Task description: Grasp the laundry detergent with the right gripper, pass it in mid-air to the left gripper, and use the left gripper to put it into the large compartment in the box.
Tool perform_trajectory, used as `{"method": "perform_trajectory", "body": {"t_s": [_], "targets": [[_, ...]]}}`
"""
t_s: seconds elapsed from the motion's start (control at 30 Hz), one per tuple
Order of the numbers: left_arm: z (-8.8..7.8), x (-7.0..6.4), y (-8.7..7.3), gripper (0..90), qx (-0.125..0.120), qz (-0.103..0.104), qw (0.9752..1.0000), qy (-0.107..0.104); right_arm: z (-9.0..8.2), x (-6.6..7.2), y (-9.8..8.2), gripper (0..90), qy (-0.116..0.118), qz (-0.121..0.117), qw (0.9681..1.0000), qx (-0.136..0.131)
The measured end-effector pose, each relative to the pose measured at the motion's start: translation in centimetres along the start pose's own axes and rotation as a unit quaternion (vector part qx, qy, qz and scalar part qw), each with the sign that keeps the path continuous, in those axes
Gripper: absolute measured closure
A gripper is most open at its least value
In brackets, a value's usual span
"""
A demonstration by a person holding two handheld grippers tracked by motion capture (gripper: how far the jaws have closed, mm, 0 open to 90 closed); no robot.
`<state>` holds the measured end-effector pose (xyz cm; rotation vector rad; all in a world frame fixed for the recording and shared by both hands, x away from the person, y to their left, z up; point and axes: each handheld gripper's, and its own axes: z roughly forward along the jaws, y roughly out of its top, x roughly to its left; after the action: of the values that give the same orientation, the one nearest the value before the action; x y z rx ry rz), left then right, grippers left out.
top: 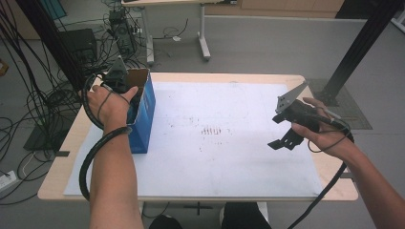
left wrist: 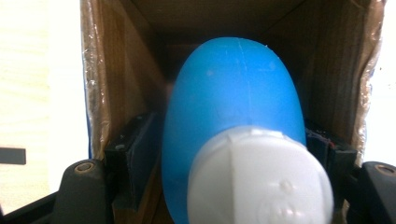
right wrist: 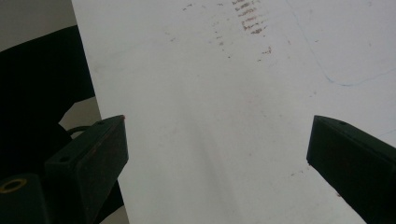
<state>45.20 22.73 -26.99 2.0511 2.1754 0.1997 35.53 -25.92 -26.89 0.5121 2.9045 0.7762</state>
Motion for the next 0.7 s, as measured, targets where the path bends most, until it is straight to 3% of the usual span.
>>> {"method": "perform_trajectory", "body": {"t_s": [0.37, 0.5, 0.7], "targets": [[-0.8, -0.2, 0.0, 27.3, 0.003, 0.007, 1.0000, 0.006, -0.3, 0.3, -0.1, 5.4, -0.001, 0.001, 1.0000, -0.002], [-1.2, -0.1, -0.1, 19.6, 0.007, 0.003, 1.0000, 0.003, -0.4, 0.3, 0.1, 5.3, -0.003, -0.002, 1.0000, -0.003], [-1.8, -0.1, -0.3, 20.7, 0.009, 0.009, 0.9999, 0.004, -0.5, 0.6, 0.2, 5.3, -0.003, -0.004, 1.0000, -0.005]]}}
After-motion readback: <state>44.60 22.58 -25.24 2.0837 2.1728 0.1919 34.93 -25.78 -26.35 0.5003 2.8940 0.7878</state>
